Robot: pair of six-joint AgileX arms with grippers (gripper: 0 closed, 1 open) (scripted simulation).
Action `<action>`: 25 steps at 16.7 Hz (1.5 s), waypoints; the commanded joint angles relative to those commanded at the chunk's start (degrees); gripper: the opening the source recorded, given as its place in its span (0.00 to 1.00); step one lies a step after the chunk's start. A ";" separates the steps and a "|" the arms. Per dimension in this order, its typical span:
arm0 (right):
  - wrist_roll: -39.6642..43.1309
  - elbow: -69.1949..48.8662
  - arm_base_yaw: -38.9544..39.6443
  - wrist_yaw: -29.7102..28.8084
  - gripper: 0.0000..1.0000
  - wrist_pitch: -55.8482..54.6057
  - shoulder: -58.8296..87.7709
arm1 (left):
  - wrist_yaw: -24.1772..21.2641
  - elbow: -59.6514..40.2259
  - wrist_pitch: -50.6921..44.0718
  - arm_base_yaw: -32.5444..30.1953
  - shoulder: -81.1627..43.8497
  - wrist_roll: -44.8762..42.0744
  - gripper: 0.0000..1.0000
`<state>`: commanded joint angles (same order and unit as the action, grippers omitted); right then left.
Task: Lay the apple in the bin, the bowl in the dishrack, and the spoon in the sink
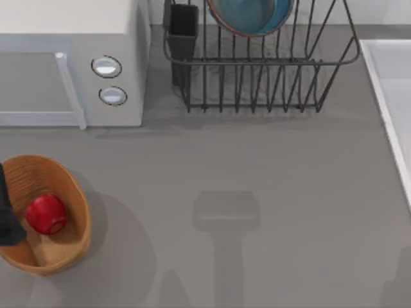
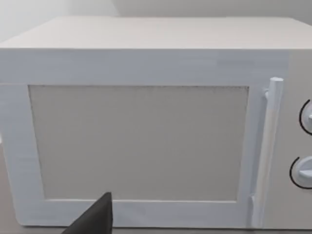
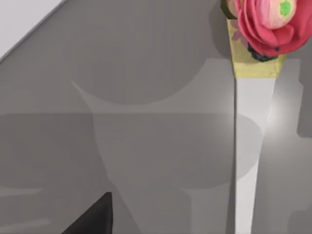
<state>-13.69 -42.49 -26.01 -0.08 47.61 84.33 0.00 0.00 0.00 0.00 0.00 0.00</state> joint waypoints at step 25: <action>-0.16 7.74 0.06 0.00 0.00 -14.47 6.97 | 0.00 0.00 0.00 0.00 0.00 0.00 1.00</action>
<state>-13.85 -34.75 -25.95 -0.08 33.14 91.30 0.00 0.00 0.00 0.00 0.00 0.00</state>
